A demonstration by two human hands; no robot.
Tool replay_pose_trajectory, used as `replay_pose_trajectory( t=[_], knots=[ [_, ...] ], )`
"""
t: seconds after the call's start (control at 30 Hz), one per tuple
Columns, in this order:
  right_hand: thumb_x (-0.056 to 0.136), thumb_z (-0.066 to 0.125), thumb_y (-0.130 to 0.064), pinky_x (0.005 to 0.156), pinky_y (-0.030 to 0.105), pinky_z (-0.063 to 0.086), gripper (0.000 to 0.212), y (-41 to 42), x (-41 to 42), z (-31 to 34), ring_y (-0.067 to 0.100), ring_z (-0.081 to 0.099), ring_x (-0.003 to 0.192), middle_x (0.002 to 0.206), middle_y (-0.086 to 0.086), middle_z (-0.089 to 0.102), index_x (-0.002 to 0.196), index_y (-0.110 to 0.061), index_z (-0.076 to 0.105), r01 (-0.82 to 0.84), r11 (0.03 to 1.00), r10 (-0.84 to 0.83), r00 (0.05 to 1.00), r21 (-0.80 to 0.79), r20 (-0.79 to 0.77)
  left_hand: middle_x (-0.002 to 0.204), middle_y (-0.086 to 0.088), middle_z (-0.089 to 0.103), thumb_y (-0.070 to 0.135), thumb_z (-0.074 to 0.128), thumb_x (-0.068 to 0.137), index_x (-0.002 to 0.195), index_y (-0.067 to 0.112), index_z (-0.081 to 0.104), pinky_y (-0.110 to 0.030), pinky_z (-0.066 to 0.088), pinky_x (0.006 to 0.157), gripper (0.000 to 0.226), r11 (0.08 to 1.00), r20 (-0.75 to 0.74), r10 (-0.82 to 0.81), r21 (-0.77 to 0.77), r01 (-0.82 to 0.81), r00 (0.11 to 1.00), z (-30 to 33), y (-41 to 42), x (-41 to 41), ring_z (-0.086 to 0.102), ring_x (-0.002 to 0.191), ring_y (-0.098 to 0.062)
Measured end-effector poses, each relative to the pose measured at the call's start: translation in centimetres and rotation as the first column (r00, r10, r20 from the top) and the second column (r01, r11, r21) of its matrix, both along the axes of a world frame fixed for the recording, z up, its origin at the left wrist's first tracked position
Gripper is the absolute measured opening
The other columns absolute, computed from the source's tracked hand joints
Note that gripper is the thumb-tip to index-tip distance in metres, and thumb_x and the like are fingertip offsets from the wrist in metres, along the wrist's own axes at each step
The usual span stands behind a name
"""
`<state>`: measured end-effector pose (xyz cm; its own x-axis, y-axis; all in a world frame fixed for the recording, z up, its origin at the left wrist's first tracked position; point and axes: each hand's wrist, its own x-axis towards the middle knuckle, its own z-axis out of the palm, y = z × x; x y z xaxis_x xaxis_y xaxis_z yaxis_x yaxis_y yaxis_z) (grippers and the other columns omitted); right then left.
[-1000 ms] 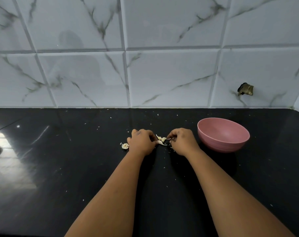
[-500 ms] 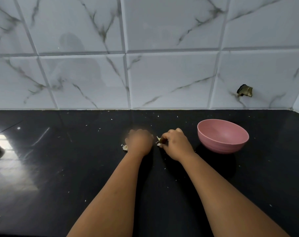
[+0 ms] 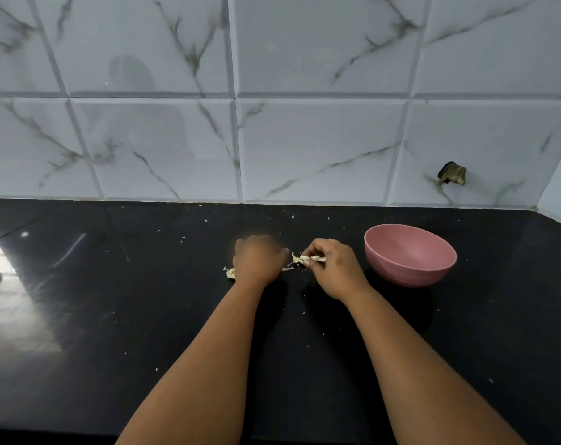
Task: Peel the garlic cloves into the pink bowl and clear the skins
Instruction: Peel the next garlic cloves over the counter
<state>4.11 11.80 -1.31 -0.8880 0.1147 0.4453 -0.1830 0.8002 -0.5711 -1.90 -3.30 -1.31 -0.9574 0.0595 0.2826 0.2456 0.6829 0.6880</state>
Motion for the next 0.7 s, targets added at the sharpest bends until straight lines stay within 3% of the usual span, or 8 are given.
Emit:
replay_pose_trajectory(
  t=[0.1,0.2,0.3,0.43,0.57,0.7],
  knots=[
    [0.081,0.074,-0.007,0.066,0.014,0.045,0.009,0.0,0.3,0.6,0.008,0.061,0.07,0.078,-0.005,0.068,0.082,-0.016,0.07,-0.044,0.995,0.044,0.999,-0.084,0.0,0.087,0.008,0.064,0.039,0.067,0.088,0.081,0.026,0.066,-0.032,0.04,0.084,0.015,0.998,0.023,-0.027,0.054,0.026,0.999,0.2,0.2,-0.1,0.04,0.119,-0.023],
    [0.078,0.079,-0.01,0.06,0.005,0.039,0.006,-0.3,0.2,0.6,0.007,0.059,0.068,0.076,-0.004,0.066,0.084,-0.01,0.077,-0.028,0.999,0.031,0.996,-0.033,0.088,0.079,0.01,0.062,0.038,0.067,0.088,0.08,0.025,0.066,-0.03,0.036,0.081,0.015,0.996,0.025,-0.036,0.083,0.034,0.999,0.1,0.3,0.1,0.039,0.119,-0.022],
    [0.085,0.072,-0.011,0.062,0.012,0.038,0.007,-0.4,0.2,0.1,0.011,0.058,0.074,0.084,0.001,0.067,0.089,-0.01,0.077,-0.011,1.0,0.009,0.989,0.014,0.148,0.071,0.016,0.057,0.037,0.067,0.088,0.078,0.026,0.065,-0.028,0.034,0.08,0.016,0.994,0.017,-0.068,0.084,0.066,0.998,-0.1,0.3,0.3,0.039,0.117,-0.022],
    [0.086,0.071,-0.013,0.067,0.021,0.044,0.006,-0.7,0.0,0.8,0.014,0.06,0.075,0.082,0.0,0.067,0.088,-0.01,0.076,0.01,1.0,-0.012,0.998,0.021,0.066,0.073,0.015,0.059,0.036,0.067,0.088,0.075,0.028,0.063,-0.027,0.032,0.08,0.015,0.99,0.021,-0.068,0.123,0.065,0.997,-0.2,0.3,-0.1,0.038,0.117,-0.021],
    [0.087,0.069,-0.019,0.073,0.035,0.053,0.01,-2.0,-0.1,0.9,0.023,0.063,0.078,0.085,0.008,0.067,0.085,-0.009,0.073,-0.045,0.985,0.01,0.979,0.166,0.202,0.075,0.015,0.06,0.035,0.067,0.088,0.074,0.028,0.062,-0.025,0.03,0.081,0.016,0.987,0.021,-0.059,0.152,0.055,0.998,-0.3,0.4,-0.3,0.038,0.117,-0.02],
    [0.088,0.068,-0.015,0.074,0.034,0.051,0.009,-1.9,0.1,1.4,0.019,0.061,0.08,0.087,0.007,0.067,0.082,-0.009,0.072,0.031,0.999,-0.03,0.999,0.009,-0.021,0.073,0.016,0.059,0.035,0.067,0.087,0.075,0.028,0.063,-0.026,0.029,0.083,0.014,0.984,0.039,-0.062,0.17,0.055,0.997,-0.7,0.2,-0.2,0.039,0.118,-0.021]
  ],
)
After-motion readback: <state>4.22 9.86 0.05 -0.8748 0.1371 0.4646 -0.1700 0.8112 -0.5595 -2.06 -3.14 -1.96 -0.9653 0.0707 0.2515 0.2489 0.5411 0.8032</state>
